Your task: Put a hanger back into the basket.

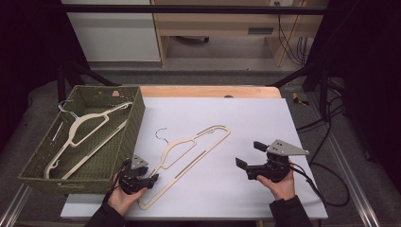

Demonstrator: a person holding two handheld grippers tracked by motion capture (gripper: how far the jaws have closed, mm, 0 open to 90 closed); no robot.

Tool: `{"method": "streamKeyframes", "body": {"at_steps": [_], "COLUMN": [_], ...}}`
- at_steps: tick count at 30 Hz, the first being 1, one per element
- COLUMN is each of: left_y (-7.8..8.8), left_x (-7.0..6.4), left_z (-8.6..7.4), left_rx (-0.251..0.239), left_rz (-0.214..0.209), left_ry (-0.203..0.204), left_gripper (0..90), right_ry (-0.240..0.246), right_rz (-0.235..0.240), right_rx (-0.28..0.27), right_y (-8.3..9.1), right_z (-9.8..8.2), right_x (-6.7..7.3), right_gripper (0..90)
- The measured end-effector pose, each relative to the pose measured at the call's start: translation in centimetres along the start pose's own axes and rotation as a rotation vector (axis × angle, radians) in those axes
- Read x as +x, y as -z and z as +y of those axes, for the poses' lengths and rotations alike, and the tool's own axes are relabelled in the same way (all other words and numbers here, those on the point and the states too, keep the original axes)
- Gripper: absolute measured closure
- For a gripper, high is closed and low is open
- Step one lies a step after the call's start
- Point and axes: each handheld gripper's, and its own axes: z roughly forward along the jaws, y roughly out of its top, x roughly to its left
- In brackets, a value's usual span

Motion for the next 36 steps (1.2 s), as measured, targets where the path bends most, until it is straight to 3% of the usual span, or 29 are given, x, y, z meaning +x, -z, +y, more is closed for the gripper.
{"method": "streamKeyframes", "body": {"at_steps": [5, 12, 20, 26, 29, 36], "left_y": [0.1, 0.0, 0.1, 0.1, 0.2, 1.3], "left_x": [-0.2, -0.7, -0.6, -0.9, -0.9, -1.3], "left_z": [0.0, 0.3, 0.7, 0.6, 0.5, 0.7], "left_rx": [0.016, 0.04, 0.07, 0.064, 0.049, 0.017], "left_rz": [0.022, 0.04, 0.013, 0.028, 0.027, 0.037], "left_ry": [-0.014, 0.004, 0.006, -0.007, -0.002, -0.034], "left_gripper": [55.1, 59.7, 78.8, 79.0, 79.2, 79.3], "right_ry": [0.0, -0.005, -0.007, -0.007, -0.008, 0.014], "right_rz": [0.001, 0.006, 0.02, 0.026, 0.041, 0.078], "right_rx": [-0.001, -0.001, 0.018, 0.017, 0.014, 0.034], "right_y": [0.0, -0.1, -0.7, -1.1, -1.7, -3.8], "right_z": [0.0, 0.0, -0.1, 0.1, 0.5, 1.3], "right_x": [0.0, 0.1, 0.2, 0.4, 0.9, 2.1], "right_gripper": [7.5, 7.6, 7.6, 7.6, 7.9, 8.6]}}
